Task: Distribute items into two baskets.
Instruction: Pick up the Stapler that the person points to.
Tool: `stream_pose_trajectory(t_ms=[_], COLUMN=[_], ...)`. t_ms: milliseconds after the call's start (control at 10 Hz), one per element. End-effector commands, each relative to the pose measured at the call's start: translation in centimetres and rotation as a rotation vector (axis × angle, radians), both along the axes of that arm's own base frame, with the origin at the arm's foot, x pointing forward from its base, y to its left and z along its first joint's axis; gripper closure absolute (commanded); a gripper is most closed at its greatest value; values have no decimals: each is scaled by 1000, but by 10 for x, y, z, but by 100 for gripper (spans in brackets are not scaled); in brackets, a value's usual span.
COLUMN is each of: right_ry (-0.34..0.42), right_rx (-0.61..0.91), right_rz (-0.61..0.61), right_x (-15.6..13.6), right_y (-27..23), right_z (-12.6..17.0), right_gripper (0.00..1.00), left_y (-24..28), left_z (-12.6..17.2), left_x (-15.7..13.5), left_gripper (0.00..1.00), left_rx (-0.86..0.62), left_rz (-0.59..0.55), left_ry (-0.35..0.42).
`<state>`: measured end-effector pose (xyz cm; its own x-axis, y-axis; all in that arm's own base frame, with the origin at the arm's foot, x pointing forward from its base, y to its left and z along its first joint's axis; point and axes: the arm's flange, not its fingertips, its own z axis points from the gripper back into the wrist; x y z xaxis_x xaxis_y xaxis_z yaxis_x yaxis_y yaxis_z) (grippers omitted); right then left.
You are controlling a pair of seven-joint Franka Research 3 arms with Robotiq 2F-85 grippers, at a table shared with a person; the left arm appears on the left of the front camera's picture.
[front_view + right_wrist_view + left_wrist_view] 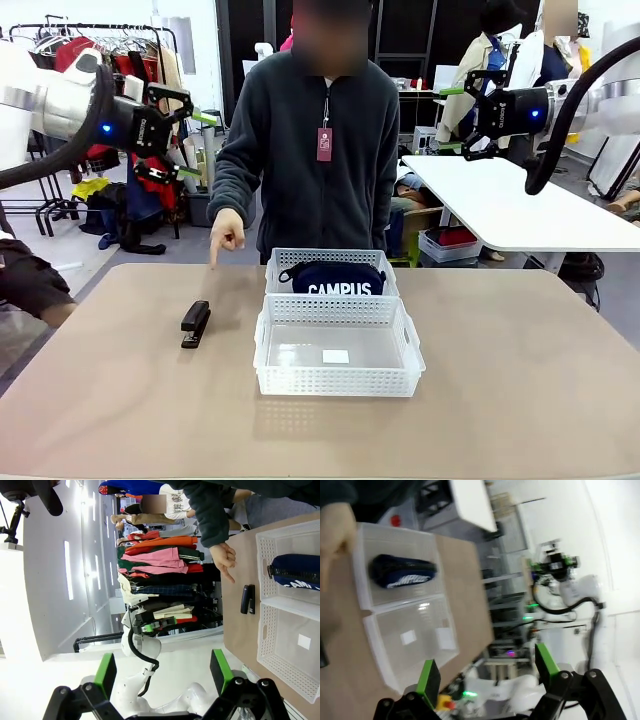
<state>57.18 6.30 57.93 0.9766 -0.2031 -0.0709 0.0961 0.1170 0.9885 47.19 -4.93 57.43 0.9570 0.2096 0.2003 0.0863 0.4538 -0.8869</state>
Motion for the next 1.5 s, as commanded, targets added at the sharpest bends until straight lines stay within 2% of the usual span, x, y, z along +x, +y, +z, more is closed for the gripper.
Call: stream_pose_trajectory(t_ms=[0, 200, 300, 400, 600, 700, 800, 900, 1000, 1100, 1200, 1400], right_ry=[6, 6, 6, 6, 6, 6, 6, 6, 6, 6, 6, 6], right_rx=[1, 1, 1, 1, 1, 1, 1, 1, 1, 1, 1, 1], right_rz=[-7, -7, -7, -7, -7, -7, -7, -7, -7, -7, -7, -7], right_x=[-1, -1, -1, -1, -1, -1, -1, -1, -1, -1, -1, -1], right_y=[2, 2, 2, 2, 2, 2, 2, 2, 2, 2, 2, 2], right_z=[4, 4, 4, 4, 4, 4, 4, 4, 4, 4, 4, 4], right_gripper=[0, 0, 0, 0, 0, 0, 0, 0, 0, 0, 0, 0], left_y=[-2, -9, -8, -13, -17, -23, -23, -25, -26, -23, -24, -24], left_z=[0, -8, -13, -22, -37, -46, -55, -61, -64, -64, -71, -71], left_x=[7, 8, 11, 14, 25, 29, 35, 40, 43, 46, 37, 37], left_gripper=[0, 0, 0, 0, 0, 0, 0, 0, 0, 0, 0, 0], left_rx=[200, 389, 465, 553, 705, 730, 777, 804, 772, 703, 780, 780], left_rz=[0, -4, -39, -67, -107, -124, -127, -103, -90, -71, -117, -117], left_ry=[19, -8, 7, 24, 121, 180, 191, 173, 145, 152, 164, 164])
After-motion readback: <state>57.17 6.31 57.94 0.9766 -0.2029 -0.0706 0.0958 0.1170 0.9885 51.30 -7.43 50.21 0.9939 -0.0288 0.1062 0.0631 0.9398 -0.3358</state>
